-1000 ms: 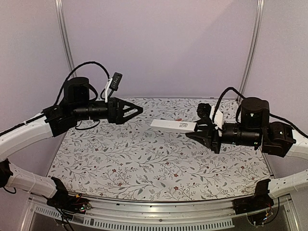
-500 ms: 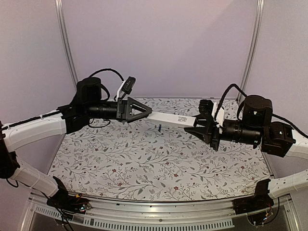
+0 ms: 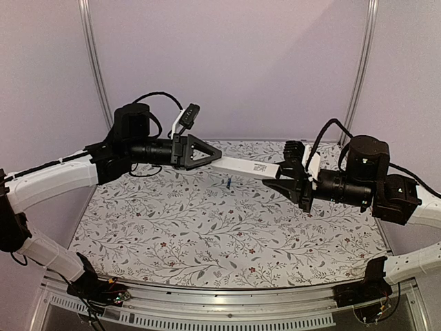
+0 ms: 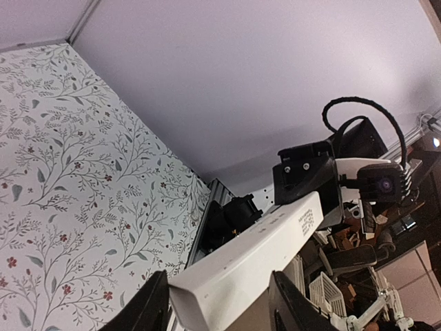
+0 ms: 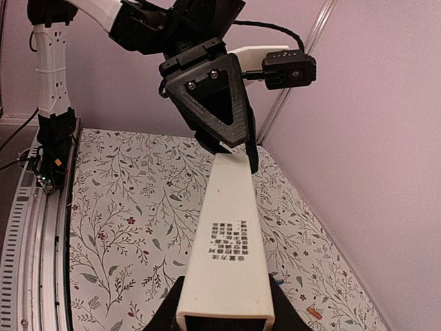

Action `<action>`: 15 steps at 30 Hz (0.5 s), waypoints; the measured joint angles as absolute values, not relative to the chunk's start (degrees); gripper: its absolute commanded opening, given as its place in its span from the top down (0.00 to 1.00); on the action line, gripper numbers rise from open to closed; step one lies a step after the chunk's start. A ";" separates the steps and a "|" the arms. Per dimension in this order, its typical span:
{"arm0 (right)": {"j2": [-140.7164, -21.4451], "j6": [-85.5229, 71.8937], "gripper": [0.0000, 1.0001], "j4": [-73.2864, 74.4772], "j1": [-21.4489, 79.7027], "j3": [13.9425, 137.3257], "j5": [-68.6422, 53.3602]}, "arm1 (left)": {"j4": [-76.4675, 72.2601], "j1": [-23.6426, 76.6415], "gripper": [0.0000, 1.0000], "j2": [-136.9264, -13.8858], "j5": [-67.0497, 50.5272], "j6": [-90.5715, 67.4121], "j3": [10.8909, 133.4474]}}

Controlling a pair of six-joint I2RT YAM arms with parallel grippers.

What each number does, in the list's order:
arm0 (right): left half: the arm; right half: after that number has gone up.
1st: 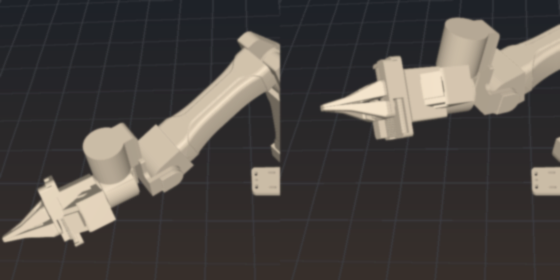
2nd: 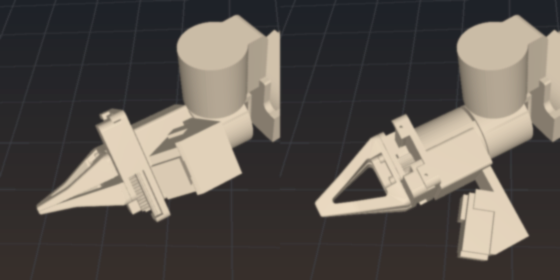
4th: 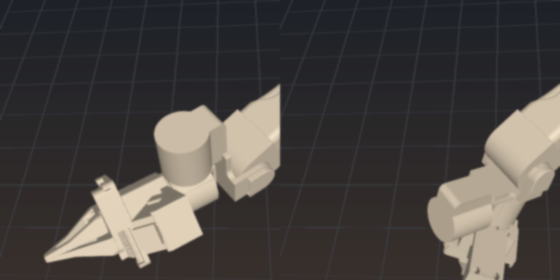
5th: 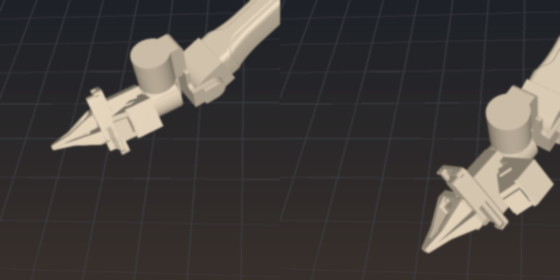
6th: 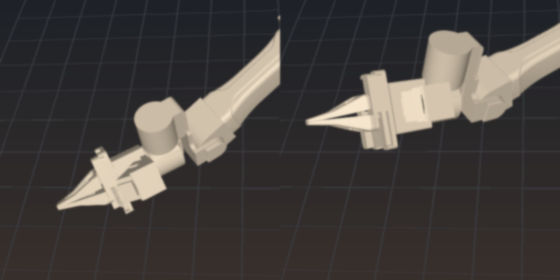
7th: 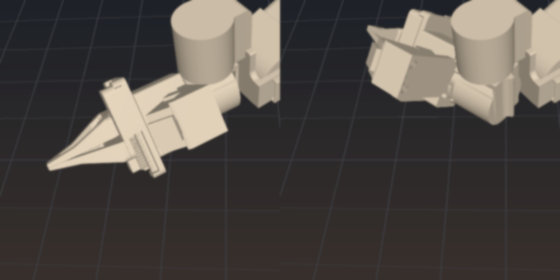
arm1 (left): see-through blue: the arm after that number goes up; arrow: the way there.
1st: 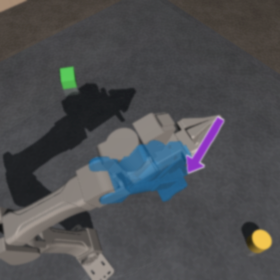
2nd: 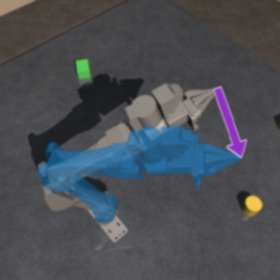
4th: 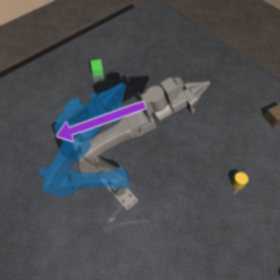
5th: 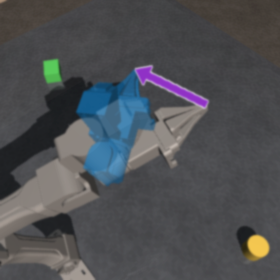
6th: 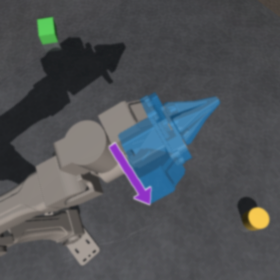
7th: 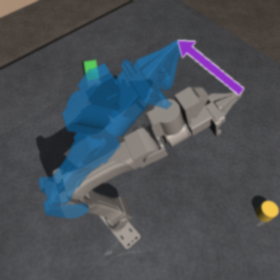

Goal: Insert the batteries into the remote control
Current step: Remove the battery cover from the remote control.

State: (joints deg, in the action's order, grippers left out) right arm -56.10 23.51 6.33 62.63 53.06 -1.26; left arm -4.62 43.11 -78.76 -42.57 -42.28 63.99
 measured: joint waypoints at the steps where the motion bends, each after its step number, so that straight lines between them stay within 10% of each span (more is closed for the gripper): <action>1: -56.05 23.55 1.00 6.17 62.63 53.06 -1.17 | -4.21 43.11 0.51 -78.81 -42.57 -42.02 64.34; 15: -55.86 23.92 1.00 4.69 62.63 53.06 -0.71 | -2.26 43.81 0.35 -80.49 -42.83 -41.63 65.32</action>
